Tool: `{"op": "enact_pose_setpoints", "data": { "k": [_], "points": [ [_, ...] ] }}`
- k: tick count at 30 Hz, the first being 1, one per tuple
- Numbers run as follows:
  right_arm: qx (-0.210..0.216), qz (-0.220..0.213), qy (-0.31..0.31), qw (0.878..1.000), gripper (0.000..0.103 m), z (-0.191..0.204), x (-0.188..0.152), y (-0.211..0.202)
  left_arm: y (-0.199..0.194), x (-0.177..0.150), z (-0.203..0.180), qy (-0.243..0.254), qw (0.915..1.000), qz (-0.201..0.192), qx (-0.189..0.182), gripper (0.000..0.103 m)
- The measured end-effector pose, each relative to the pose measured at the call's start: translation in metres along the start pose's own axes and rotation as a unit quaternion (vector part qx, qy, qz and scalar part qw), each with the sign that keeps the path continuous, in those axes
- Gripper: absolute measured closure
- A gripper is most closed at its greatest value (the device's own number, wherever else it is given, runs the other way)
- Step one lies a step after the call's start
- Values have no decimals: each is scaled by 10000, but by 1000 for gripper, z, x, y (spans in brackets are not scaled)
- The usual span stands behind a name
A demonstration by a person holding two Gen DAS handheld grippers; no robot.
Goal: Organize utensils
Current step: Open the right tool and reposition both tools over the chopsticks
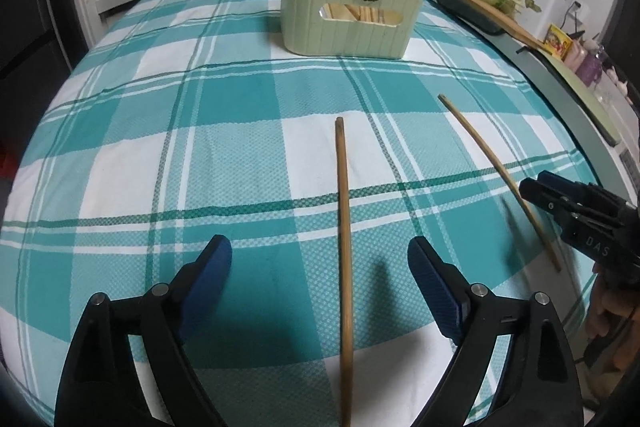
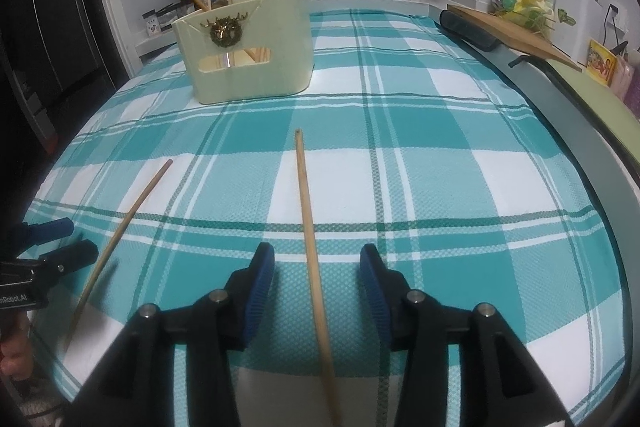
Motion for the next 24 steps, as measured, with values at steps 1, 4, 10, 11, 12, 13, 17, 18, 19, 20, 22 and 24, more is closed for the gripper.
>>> {"op": "enact_pose_setpoints", "data": {
  "k": [1, 4, 10, 11, 12, 13, 17, 18, 19, 20, 22, 24],
  "points": [
    [10, 48, -32, 10000, 56, 1, -1, 2, 2, 1, -2, 83, 10000, -6, 27, 8],
    [0, 156, -182, 9997, 52, 3, -3, 7, 14, 1, -3, 312, 9992, 68, 227, 6],
    [123, 296, -422, 9986, 52, 16, -1, 20, 34, -6, -1, 312, 9981, 432, 310, 1],
    [124, 372, -474, 9981, 52, 19, -2, 23, 36, -6, -2, 321, 9979, 458, 313, 1],
    [116, 437, -510, 9977, 51, 20, -3, 27, 36, -7, -2, 336, 9979, 464, 317, 0],
    [91, 493, -560, 9972, 50, 20, -5, 30, 35, -6, -2, 357, 9979, 445, 321, 0],
    [25, 518, -747, 9959, 42, 22, -4, 33, 34, -8, -3, 424, 9978, 420, 274, 0],
    [46, 534, -745, 9958, 41, 22, -3, 33, 33, -9, -3, 447, 9978, 432, 243, 0],
    [95, 567, -721, 9957, 40, 21, -4, 33, 33, -10, -3, 469, 9977, 451, 206, 0],
    [138, 604, -716, 9955, 38, 20, -4, 34, 33, -10, -3, 498, 9974, 489, 175, 0],
    [188, 689, -783, 9944, 36, 20, -5, 34, 35, -10, -4, 576, 9967, 553, 117, 0],
    [244, 792, -864, 9928, 36, 19, -5, 35, 37, -9, -4, 662, 9951, 731, 64, 0]
  ]
}}
Point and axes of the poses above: each gripper's, at about its wrist camera, not at the fingertips, and y roughly the way its jaws point, z to its left, x to its top, the point moved 9 cm from there along y, roughly the way its jaws point, and after that the axes turned 4 degrees about -z, right-handed, at the moved point
